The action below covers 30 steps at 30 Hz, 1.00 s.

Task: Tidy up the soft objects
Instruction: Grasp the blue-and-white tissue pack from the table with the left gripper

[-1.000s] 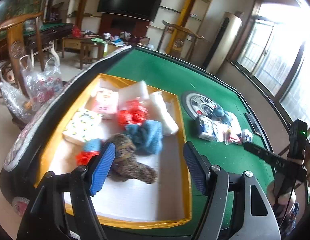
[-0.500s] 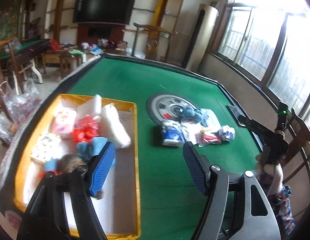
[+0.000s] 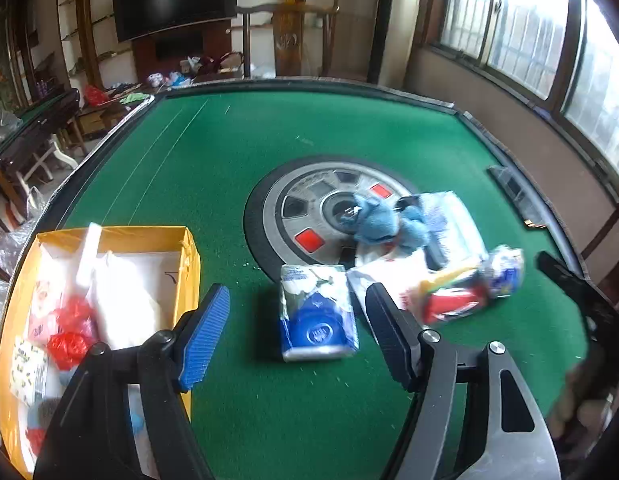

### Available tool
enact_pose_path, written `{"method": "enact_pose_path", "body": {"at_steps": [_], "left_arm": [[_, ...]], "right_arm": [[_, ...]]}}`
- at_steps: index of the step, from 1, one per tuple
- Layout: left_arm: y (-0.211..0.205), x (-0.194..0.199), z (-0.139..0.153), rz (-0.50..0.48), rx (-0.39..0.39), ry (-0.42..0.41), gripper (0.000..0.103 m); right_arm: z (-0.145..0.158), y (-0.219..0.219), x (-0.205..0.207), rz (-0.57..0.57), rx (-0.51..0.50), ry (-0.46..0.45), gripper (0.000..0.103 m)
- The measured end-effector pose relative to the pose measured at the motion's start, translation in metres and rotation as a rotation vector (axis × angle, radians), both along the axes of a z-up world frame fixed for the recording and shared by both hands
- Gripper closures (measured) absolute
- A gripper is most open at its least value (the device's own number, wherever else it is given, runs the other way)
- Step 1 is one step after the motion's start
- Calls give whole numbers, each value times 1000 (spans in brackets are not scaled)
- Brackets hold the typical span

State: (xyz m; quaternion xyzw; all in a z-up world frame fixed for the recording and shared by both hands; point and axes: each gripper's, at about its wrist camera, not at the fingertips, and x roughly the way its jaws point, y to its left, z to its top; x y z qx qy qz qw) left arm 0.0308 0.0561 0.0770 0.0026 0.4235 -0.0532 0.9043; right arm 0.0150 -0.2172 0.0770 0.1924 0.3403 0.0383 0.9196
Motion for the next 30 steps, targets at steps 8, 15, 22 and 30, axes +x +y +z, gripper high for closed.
{"method": "enact_pose_path", "body": {"at_steps": [8, 15, 22, 30], "left_arm": [[-6, 31, -28, 51, 23, 56, 33], [-25, 45, -53, 25, 102, 80, 33], [-20, 28, -52, -32, 23, 139, 52], [3, -23, -8, -84, -194, 84, 52]], "right_arm": [[-1, 4, 4, 19, 9, 11, 45], [-3, 4, 4, 15, 5, 14, 45], [-4, -2, 5, -1, 23, 22, 45], [-9, -22, 8, -42, 87, 27, 45]]}}
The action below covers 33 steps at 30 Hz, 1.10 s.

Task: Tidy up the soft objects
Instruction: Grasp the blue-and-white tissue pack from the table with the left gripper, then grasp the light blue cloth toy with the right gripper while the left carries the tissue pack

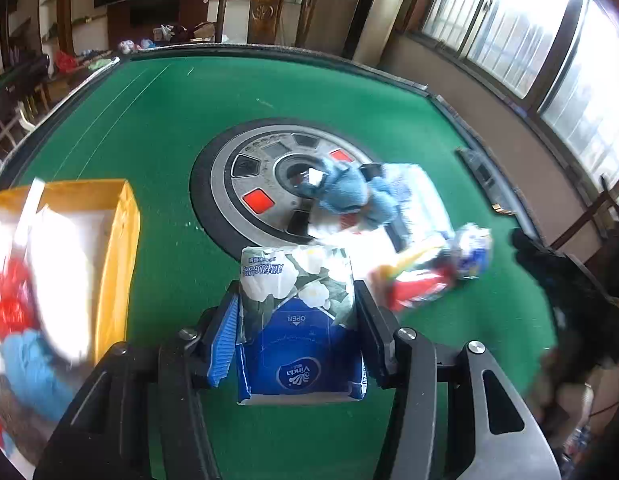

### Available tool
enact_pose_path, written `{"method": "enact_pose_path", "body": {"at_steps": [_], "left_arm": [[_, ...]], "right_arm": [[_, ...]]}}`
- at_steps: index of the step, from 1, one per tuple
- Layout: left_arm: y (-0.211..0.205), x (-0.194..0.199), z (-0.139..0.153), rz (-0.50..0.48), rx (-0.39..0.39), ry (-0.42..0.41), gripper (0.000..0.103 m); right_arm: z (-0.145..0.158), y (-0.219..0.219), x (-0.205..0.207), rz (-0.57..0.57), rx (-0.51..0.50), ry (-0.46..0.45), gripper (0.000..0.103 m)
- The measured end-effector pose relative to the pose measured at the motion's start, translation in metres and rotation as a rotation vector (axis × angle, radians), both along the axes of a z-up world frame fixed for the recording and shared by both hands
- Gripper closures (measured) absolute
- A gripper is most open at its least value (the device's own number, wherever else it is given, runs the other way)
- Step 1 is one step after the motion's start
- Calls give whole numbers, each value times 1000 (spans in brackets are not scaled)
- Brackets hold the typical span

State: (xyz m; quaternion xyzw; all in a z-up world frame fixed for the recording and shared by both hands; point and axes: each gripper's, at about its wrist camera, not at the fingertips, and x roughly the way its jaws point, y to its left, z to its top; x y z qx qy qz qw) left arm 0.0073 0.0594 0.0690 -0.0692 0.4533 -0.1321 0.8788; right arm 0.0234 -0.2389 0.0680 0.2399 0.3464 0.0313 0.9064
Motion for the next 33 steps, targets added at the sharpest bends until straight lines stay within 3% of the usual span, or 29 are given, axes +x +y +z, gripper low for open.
{"method": "enact_pose_path", "body": {"at_steps": [5, 13, 18, 21, 24, 26, 30, 33], "left_arm": [[29, -47, 29, 4, -111, -66, 52], [77, -99, 47, 115, -30, -208, 52], [114, -114, 45, 172, -52, -222, 52], [135, -121, 45, 192, -44, -224, 52], [154, -128, 41, 214, -53, -221, 52], [165, -133, 37, 228, -55, -215, 52], [191, -142, 27, 277, -61, -194, 52], [213, -150, 20, 325, -64, -179, 52]], "right_arm": [[-6, -7, 4, -25, -4, 24, 45], [-13, -3, 5, -41, -66, 57, 45], [-1, 7, -1, -54, -137, 33, 45], [18, 35, -2, 63, -162, 10, 45], [27, 70, 14, 236, -173, 52, 45], [28, 98, 30, 334, -248, 81, 45], [18, 154, 55, 434, -559, 105, 45], [10, 182, 72, 485, -686, 106, 45]]}}
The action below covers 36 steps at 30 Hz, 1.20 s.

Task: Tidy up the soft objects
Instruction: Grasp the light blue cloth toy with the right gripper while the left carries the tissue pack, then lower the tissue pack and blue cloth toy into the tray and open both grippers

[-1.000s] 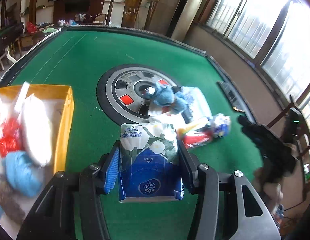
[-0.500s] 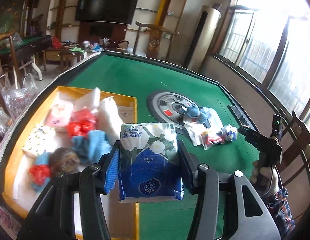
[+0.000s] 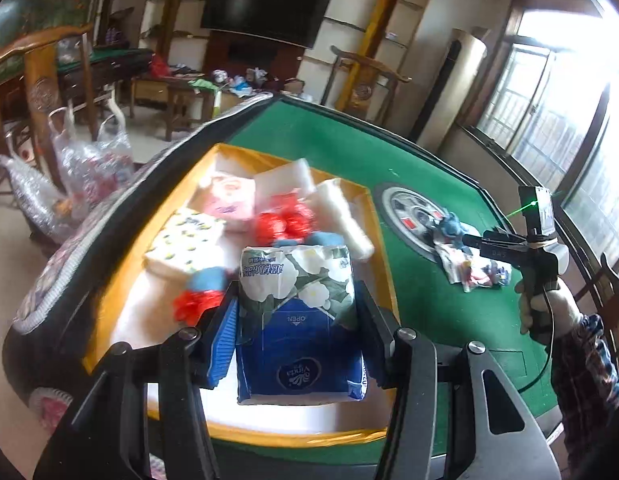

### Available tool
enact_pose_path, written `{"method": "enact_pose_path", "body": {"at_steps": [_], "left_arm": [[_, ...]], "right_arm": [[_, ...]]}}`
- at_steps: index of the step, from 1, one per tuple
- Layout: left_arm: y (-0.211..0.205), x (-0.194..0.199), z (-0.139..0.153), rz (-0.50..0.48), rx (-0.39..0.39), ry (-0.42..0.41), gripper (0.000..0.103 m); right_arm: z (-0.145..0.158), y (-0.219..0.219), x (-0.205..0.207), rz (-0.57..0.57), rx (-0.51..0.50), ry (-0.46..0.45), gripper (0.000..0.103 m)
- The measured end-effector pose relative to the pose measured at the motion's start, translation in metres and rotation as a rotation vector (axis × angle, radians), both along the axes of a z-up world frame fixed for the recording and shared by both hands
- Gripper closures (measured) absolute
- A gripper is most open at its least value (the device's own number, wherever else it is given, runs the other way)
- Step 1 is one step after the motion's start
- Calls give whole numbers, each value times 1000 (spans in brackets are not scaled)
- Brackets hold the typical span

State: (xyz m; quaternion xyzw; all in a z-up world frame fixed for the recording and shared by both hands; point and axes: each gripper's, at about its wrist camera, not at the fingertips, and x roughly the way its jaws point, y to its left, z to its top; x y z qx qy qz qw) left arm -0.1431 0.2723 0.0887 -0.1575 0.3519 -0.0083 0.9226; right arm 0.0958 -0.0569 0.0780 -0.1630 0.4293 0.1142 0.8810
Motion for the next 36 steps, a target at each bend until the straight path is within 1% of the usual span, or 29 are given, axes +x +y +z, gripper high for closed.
{"method": "enact_pose_path", "body": {"at_steps": [4, 9, 10, 11, 13, 16, 20, 22, 24, 27, 30, 31, 33, 36], "left_arm": [[28, -8, -8, 61, -1, 20, 52], [54, -16, -13, 119, 2, 33, 52], [56, -17, -15, 127, -2, 37, 52], [59, -17, -18, 133, -7, 41, 52], [65, -18, -22, 141, -17, 53, 52], [65, -14, -27, 138, -24, 68, 52], [59, -9, -30, 120, -29, 77, 52], [53, -8, -29, 102, -29, 76, 52], [47, -7, -28, 79, -21, 76, 52], [34, -3, -30, 42, -11, 87, 52], [19, 2, -34, 14, 9, 118, 52], [16, 4, -37, 7, 10, 133, 52], [11, 8, -43, -2, 16, 174, 52], [5, 15, -54, -10, 26, 247, 50]], "right_arm": [[-11, 21, 20, 42, -82, 18, 45], [-24, 39, 34, 50, -153, 35, 46], [-26, 38, 37, 40, -156, 44, 52], [-29, 38, 40, 34, -155, 51, 68], [-26, 37, 43, 2, -147, 47, 76], [-7, 28, 36, -26, -103, 5, 77], [30, 18, 9, -38, -18, -55, 77], [47, 16, -8, -21, 35, -66, 77], [57, 19, -22, 9, 82, -61, 77], [67, 29, -48, 79, 176, -15, 77], [67, 47, -72, 164, 281, 49, 77], [64, 52, -78, 186, 310, 67, 77], [53, 66, -89, 239, 380, 130, 77], [38, 92, -106, 307, 440, 216, 77]]}}
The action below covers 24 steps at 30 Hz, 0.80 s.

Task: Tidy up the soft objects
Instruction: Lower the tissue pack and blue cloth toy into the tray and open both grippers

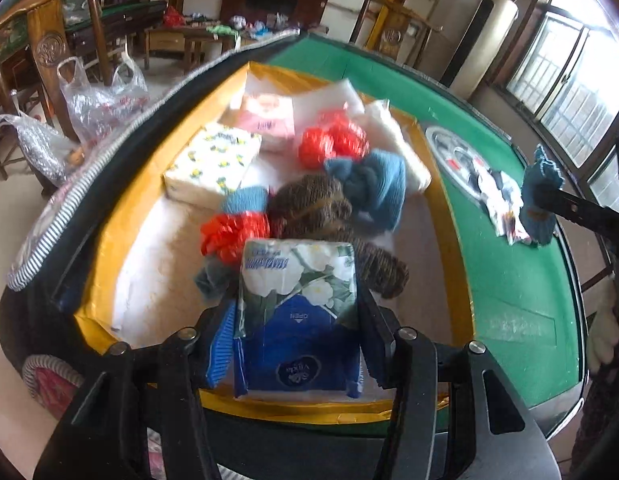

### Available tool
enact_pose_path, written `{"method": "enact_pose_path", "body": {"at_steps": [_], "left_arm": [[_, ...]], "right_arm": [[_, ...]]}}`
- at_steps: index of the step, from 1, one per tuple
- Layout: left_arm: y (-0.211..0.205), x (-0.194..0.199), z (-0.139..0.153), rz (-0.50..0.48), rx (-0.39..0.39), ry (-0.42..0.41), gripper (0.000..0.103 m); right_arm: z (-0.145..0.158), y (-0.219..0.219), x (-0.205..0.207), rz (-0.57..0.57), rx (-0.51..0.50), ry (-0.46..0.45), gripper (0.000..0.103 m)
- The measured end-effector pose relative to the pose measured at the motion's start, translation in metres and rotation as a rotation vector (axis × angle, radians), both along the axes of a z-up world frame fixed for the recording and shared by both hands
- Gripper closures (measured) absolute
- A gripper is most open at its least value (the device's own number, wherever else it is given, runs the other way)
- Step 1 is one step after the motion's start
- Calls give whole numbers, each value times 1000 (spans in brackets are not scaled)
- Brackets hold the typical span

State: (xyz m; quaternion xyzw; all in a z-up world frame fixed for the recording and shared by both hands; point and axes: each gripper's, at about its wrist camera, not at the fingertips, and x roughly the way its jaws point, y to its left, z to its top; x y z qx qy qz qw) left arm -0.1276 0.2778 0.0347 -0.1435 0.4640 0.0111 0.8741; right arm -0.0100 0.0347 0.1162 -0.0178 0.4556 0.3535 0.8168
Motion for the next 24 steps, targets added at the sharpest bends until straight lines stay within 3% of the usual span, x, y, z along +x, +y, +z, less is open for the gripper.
{"method": "enact_pose_path", "body": {"at_steps": [3, 6, 10, 12, 17, 21, 24], "left_arm": [[-10, 10, -9, -21, 79, 56, 41], [-11, 12, -11, -7, 65, 65, 41], [5, -4, 8, 8, -67, -21, 41], [19, -15, 20, 47, -90, -81, 41], [46, -37, 39, 132, -127, -189, 36], [48, -40, 44, 173, -26, -208, 36], [49, -39, 44, 203, 66, -205, 36]], "right_arm": [[-15, 31, -13, 65, 18, 60, 77], [-26, 58, -22, 99, 0, 85, 77], [-41, 82, -32, 145, 25, 184, 77], [-50, 93, -37, 185, 28, 235, 77], [-77, 122, -45, 226, -107, 288, 77], [-79, 132, -46, 199, -181, 235, 76], [-79, 139, -47, 143, -316, 109, 76]]}}
